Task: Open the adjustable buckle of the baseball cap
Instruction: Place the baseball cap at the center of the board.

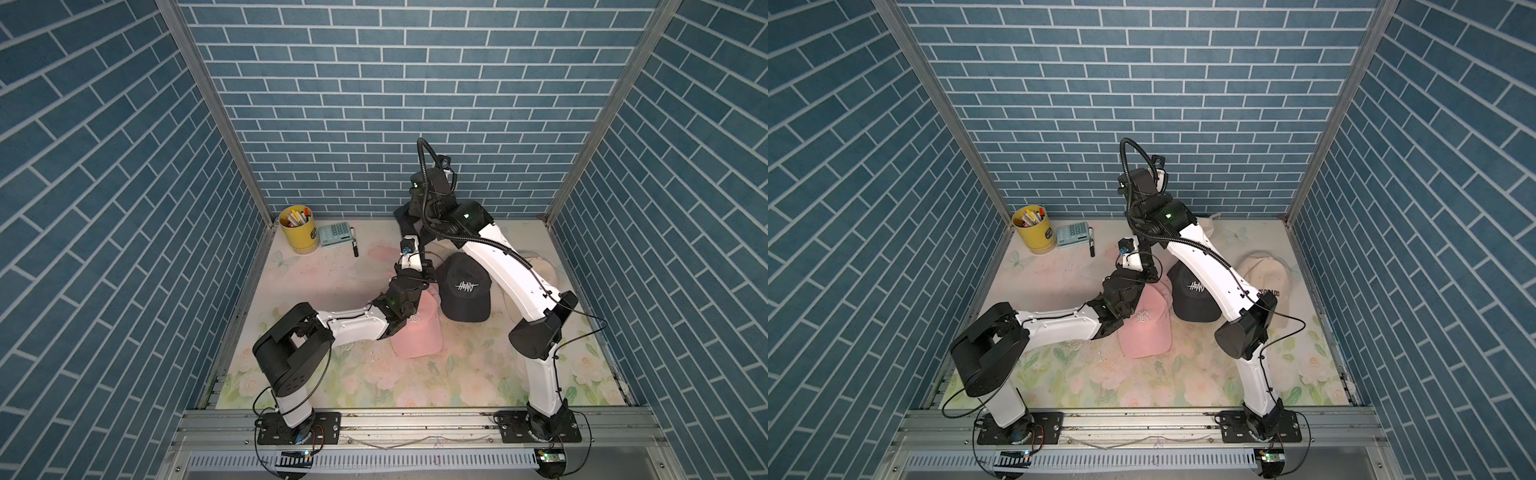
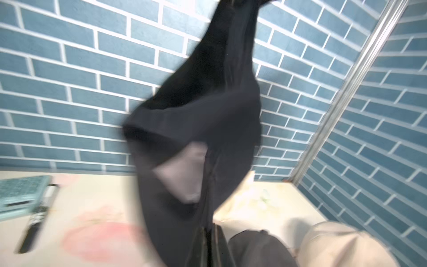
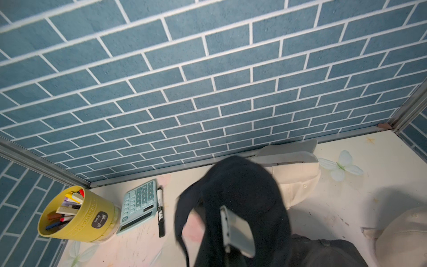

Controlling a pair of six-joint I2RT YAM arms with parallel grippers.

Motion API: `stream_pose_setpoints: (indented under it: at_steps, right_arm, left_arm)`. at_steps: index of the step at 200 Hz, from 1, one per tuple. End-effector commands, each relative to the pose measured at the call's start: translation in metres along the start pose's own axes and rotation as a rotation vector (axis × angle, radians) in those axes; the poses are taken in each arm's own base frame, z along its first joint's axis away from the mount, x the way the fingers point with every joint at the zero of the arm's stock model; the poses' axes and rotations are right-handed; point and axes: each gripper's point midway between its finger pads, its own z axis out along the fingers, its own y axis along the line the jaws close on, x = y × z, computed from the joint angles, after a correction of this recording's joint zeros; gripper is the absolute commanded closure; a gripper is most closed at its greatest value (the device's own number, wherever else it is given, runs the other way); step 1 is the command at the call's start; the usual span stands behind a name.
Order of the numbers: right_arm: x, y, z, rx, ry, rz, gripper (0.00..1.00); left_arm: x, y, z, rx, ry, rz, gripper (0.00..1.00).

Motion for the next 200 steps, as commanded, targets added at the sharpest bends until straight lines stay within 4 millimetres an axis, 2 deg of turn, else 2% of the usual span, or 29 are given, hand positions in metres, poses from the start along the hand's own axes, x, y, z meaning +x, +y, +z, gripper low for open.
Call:
stream_pose_setpoints:
  at_steps: [1, 5, 13, 33, 53, 86, 104, 128, 143, 150, 153, 164, 179, 200]
  right_arm:
    - [-0.026, -0.005, -0.015, -0.032, -0.058, -0.005, 0.82]
    - [-0.026, -0.005, -0.014, -0.036, -0.055, -0.018, 0.79]
    - [-0.026, -0.006, -0.012, -0.052, -0.052, -0.044, 0.65]
    - [-0.026, -0.009, -0.001, -0.109, -0.041, -0.084, 0.49]
    - [-0.026, -0.012, 0.011, -0.169, -0.014, -0.105, 0.44]
    - [-0.027, -0.011, 0.017, -0.210, -0.003, -0.198, 0.43]
    - [-0.024, -0.018, 0.022, -0.203, 0.014, -0.227, 0.42]
    - [-0.016, -0.029, 0.028, -0.231, 0.046, -0.249, 0.43]
    - [-0.013, -0.038, 0.032, -0.225, 0.060, -0.252, 0.43]
    - [-0.010, -0.043, 0.035, -0.215, 0.069, -0.251, 0.43]
    - [-0.010, -0.046, 0.036, -0.209, 0.072, -0.249, 0.43]
    - [-0.008, -0.054, 0.039, -0.197, 0.086, -0.245, 0.43]
    - [-0.004, -0.064, 0.042, -0.176, 0.100, -0.243, 0.43]
    - [0.004, -0.072, 0.045, -0.165, 0.122, -0.241, 0.43]
  left_arm:
    - [-0.019, 0.011, -0.016, 0.023, -0.011, -0.024, 1.00]
    - [-0.020, 0.012, -0.019, 0.039, -0.005, -0.026, 1.00]
    - [-0.020, 0.013, -0.025, 0.089, 0.013, -0.032, 1.00]
    - [-0.019, 0.021, -0.035, 0.175, 0.079, -0.059, 1.00]
    - [-0.023, 0.038, -0.040, 0.228, 0.145, -0.099, 1.00]
    - [-0.038, 0.070, -0.054, 0.366, 0.216, -0.267, 1.00]
    - [-0.037, 0.088, -0.063, 0.406, 0.268, -0.347, 1.00]
    - [-0.015, 0.118, -0.074, 0.401, 0.355, -0.476, 1.00]
    - [0.010, 0.136, -0.079, 0.381, 0.429, -0.563, 1.00]
    - [0.014, 0.140, -0.079, 0.382, 0.450, -0.594, 1.00]
    - [0.026, 0.143, -0.083, 0.377, 0.479, -0.614, 1.00]
    - [0.042, 0.150, -0.086, 0.353, 0.537, -0.647, 1.00]
    - [0.053, 0.157, -0.089, 0.322, 0.569, -0.670, 1.00]
    - [0.071, 0.180, -0.095, 0.235, 0.611, -0.709, 1.00]
